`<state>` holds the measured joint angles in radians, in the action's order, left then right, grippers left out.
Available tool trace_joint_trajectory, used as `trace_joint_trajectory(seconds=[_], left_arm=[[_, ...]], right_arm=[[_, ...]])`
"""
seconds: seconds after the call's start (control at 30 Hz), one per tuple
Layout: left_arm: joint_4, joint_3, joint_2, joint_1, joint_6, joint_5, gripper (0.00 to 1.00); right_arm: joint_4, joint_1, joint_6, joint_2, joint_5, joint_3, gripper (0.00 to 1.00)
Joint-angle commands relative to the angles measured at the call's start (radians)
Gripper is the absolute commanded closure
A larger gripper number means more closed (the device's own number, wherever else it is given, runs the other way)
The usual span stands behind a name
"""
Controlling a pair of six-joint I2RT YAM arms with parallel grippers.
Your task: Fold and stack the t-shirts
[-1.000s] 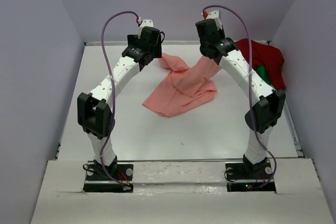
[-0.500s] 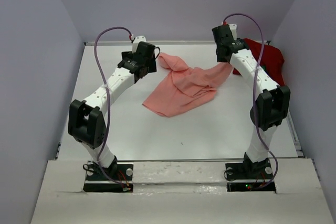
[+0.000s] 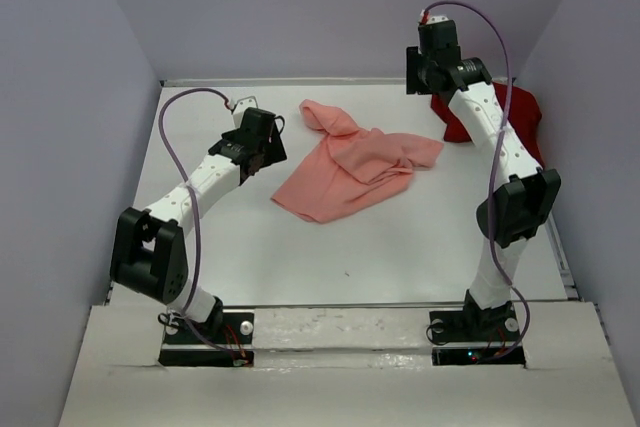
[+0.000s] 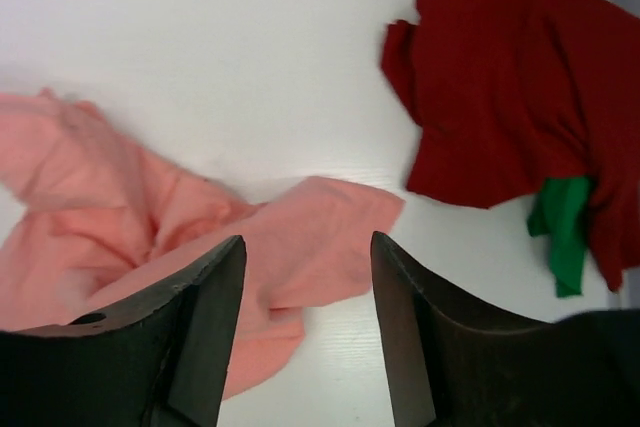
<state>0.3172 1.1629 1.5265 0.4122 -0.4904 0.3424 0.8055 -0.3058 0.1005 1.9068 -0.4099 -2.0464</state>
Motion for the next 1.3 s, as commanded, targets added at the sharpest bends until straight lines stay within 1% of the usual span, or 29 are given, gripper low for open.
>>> trace_joint_trajectory(seconds=[0.0, 0.03, 0.07, 0.17, 0.2, 0.27, 0.4, 0.53, 0.8, 0.87, 0.9, 0.93, 0.97, 1.03, 1.07, 1.13, 1.27], left_arm=[[-0.104, -0.057, -0.068, 0.002, -0.065, -0.095, 0.17], [-0.113, -0.058, -0.071, 0.004, -0.071, -0.103, 0.18], [-0.113, -0.057, -0.075, 0.004, -0.07, -0.106, 0.19], [-0.11, -0.033, -0.094, 0.004, -0.053, -0.102, 0.21], [-0.11, -0.026, -0.098, 0.004, -0.048, -0.105, 0.21], [-0.101, -0.005, -0.107, 0.004, -0.043, -0.106, 0.23], [-0.095, 0.018, -0.135, 0.004, -0.037, -0.137, 0.24], [-0.081, 0.041, -0.175, 0.004, -0.028, -0.131, 0.24], [-0.087, 0.067, -0.206, 0.004, -0.02, -0.166, 0.24], [-0.089, 0.07, -0.216, 0.004, -0.022, -0.172, 0.24], [-0.089, 0.072, -0.221, 0.004, -0.022, -0.175, 0.24], [-0.081, 0.076, -0.223, 0.004, -0.02, -0.177, 0.24], [-0.075, 0.089, -0.227, 0.004, -0.017, -0.174, 0.24], [-0.069, 0.093, -0.235, 0.004, -0.013, -0.177, 0.24], [-0.067, 0.099, -0.244, 0.002, -0.011, -0.172, 0.24], [-0.066, 0.101, -0.253, 0.004, -0.011, -0.178, 0.24], [-0.056, 0.118, -0.259, 0.005, -0.01, -0.191, 0.24]], right_arm=[[-0.01, 0.004, -0.006, 0.107, 0.413, -0.171, 0.62], [0.009, 0.004, 0.016, 0.139, 0.452, -0.204, 0.82], [0.023, 0.004, 0.025, 0.168, 0.474, -0.231, 1.0], [0.031, -0.015, 0.001, 0.27, 0.468, -0.271, 1.0], [0.034, -0.015, 0.001, 0.27, 0.473, -0.284, 1.0], [0.035, -0.015, -0.022, 0.331, 0.465, -0.305, 1.0], [0.054, -0.015, -0.047, 0.429, 0.467, -0.366, 1.0], [0.041, -0.015, -0.028, 0.465, 0.468, -0.322, 1.0], [-0.051, -0.015, 0.014, 0.411, 0.433, -0.081, 1.0], [-0.069, -0.015, 0.045, 0.384, 0.424, 0.017, 1.0], [-0.109, -0.015, 0.056, 0.368, 0.425, 0.061, 1.0], [-0.139, -0.015, 0.064, 0.348, 0.43, 0.171, 1.0], [-0.196, -0.015, 0.071, 0.301, 0.425, 0.227, 1.0], [-0.235, -0.015, 0.087, 0.256, 0.427, 0.323, 1.0], [-0.264, -0.025, 0.093, 0.212, 0.415, 0.41, 1.0], [-0.278, -0.052, 0.11, 0.172, 0.382, 0.507, 1.0], [-0.29, -0.137, 0.166, 0.08, 0.341, 0.618, 1.0]])
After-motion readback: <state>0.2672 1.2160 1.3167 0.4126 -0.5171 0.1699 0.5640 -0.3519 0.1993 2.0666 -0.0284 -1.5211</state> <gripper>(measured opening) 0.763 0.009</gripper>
